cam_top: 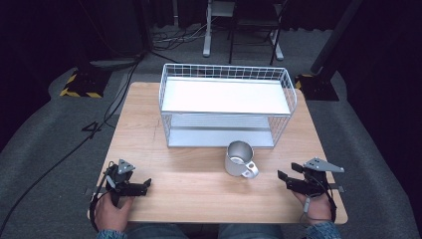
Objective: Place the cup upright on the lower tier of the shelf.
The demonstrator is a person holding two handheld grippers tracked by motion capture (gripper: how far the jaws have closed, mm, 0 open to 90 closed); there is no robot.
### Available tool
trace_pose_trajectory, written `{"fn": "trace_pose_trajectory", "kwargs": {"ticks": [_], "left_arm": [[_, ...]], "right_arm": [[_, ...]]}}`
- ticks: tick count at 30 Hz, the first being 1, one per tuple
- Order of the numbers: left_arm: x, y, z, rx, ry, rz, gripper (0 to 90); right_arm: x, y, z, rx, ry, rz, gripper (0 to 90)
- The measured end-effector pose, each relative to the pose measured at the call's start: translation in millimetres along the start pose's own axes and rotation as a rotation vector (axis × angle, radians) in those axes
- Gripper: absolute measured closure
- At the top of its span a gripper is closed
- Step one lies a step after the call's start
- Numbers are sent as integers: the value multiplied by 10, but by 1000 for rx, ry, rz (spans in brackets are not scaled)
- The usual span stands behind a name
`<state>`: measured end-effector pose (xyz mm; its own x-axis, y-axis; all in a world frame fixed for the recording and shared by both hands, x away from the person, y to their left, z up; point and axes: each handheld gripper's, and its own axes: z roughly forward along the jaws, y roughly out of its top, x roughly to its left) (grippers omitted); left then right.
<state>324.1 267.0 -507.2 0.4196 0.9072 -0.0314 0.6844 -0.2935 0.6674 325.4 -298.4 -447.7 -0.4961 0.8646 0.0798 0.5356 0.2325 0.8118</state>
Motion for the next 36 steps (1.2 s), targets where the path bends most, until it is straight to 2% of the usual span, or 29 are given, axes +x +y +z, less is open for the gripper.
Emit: {"fn": "trace_pose_trajectory", "kwargs": {"ticks": [4,5,8,12,13,15,16,24,25,26,28,34,36], "left_arm": [[-1,-1,2,-2,2,-1,5],[-1,-1,1,-2,2,-1,5],[1,0,0,0,0,1,5],[-1,-1,1,-2,2,-1,5],[0,0,1,-1,2,2,5],[-1,-1,2,-2,2,-1,5],[-1,0,1,-2,2,0,5],[-1,0,1,-2,2,-1,5],[0,0,0,0,0,-1,5],[-1,0,1,-2,2,-1,5],[0,0,0,-1,0,-1,5],[0,0,0,0,0,0,5],[0,0,1,-2,2,1,5]], "right_arm": [[168,82,30,-3,67,-26,339],[168,82,30,-3,67,-26,339],[264,120,65,0,109,-42,343],[389,162,117,14,161,-58,353],[438,178,153,27,192,-63,372],[457,184,168,31,203,-64,380],[509,198,204,41,226,-78,402],[604,240,312,69,248,-96,479],[624,249,351,79,246,-106,522],[624,249,351,79,246,-106,522],[646,269,410,95,234,-115,577],[653,310,501,121,210,-104,625],[665,323,519,127,208,-116,658]]}}
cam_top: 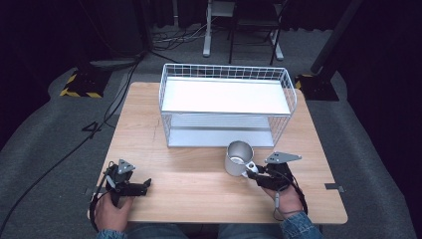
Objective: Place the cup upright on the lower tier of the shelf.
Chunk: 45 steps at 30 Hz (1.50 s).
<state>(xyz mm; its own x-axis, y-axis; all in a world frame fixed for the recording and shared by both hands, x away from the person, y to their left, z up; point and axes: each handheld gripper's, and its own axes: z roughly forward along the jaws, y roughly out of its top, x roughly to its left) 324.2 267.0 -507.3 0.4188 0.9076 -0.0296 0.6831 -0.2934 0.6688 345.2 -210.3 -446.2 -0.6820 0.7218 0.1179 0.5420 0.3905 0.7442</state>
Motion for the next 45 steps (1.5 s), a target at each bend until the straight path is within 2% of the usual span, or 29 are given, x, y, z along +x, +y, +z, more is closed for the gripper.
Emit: {"fn": "trace_pose_trajectory", "kwargs": {"ticks": [2,8,12,20,28,33,45], "left_arm": [[-1,0,0,0,0,-1,5],[-1,0,0,0,0,-1,5],[-1,0,0,0,0,-1,5],[-1,0,0,0,0,-1,5],[-1,0,0,0,0,-2,5],[-1,0,0,0,0,-1,5],[-1,0,0,0,0,-1,5]], "right_arm": [[9,11,-1,2,-13,-8,694],[41,32,-2,17,-21,-41,711],[46,33,-2,20,-20,-42,714],[105,50,-15,-13,-38,-69,716],[136,95,-66,-77,-45,-56,717],[133,161,-93,-89,-39,-52,718],[104,365,-71,-136,-65,-31,716]]}}
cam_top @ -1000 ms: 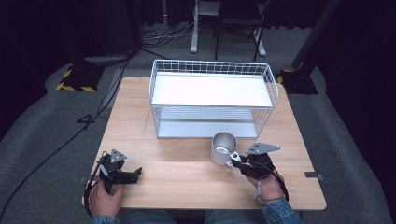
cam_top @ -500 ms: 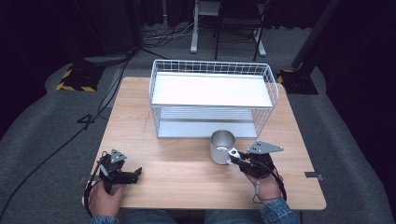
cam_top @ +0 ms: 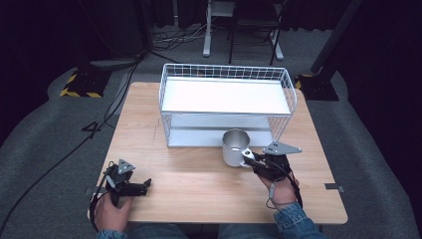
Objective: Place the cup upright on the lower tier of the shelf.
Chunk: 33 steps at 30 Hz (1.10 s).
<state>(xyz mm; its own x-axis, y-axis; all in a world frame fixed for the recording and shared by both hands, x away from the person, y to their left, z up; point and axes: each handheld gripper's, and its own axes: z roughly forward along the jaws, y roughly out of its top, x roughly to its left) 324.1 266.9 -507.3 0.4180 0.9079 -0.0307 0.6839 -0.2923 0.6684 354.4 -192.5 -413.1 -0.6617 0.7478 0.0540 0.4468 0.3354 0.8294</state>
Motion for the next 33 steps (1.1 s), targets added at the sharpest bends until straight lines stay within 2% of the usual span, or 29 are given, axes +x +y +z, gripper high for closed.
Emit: {"fn": "trace_pose_trajectory", "kwargs": {"ticks": [10,18,24,33], "left_arm": [[0,0,0,0,0,0,5],[0,0,0,0,0,0,5],[0,0,0,0,0,0,5],[0,0,0,-1,0,0,5]], "right_arm": [[-53,244,129,-58,-20,16,716],[-126,402,321,-96,-62,21,716],[-215,442,489,-115,-97,42,715],[-325,465,728,-154,-152,44,715]]}}
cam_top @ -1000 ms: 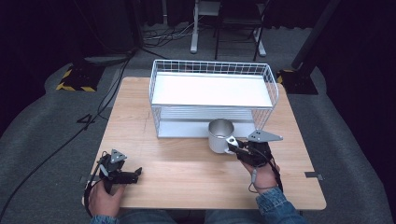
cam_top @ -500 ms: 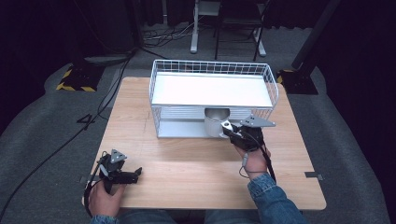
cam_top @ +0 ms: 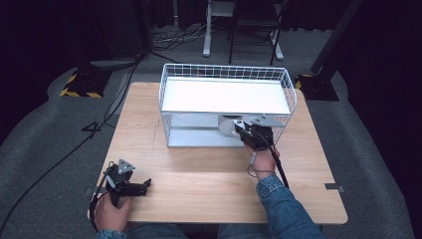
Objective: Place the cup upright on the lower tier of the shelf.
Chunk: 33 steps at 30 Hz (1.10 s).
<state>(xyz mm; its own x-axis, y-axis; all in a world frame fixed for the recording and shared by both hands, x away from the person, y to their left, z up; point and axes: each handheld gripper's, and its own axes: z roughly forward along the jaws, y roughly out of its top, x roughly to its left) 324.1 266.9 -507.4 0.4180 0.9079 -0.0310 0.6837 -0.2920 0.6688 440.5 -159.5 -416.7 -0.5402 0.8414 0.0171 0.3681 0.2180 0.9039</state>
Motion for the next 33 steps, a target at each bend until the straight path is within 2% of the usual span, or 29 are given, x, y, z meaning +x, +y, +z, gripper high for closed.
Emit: {"fn": "trace_pose_trajectory", "kwargs": {"ticks": [6,10,16,18,25,33], "left_arm": [[0,0,0,0,0,0,5],[0,0,-1,1,0,0,5],[1,1,-1,1,-1,1,5],[1,0,-1,1,0,0,5],[0,0,-1,1,0,0,5],[1,0,-1,1,-1,0,5]], "right_arm": [[3,-25,189,-15,-27,-24,715],[33,-57,287,-18,-39,-23,715],[44,-116,409,-18,-59,22,714],[59,-134,441,-32,-80,19,714],[76,-146,460,-35,-104,21,713],[90,-174,479,-28,-108,34,713]]}}
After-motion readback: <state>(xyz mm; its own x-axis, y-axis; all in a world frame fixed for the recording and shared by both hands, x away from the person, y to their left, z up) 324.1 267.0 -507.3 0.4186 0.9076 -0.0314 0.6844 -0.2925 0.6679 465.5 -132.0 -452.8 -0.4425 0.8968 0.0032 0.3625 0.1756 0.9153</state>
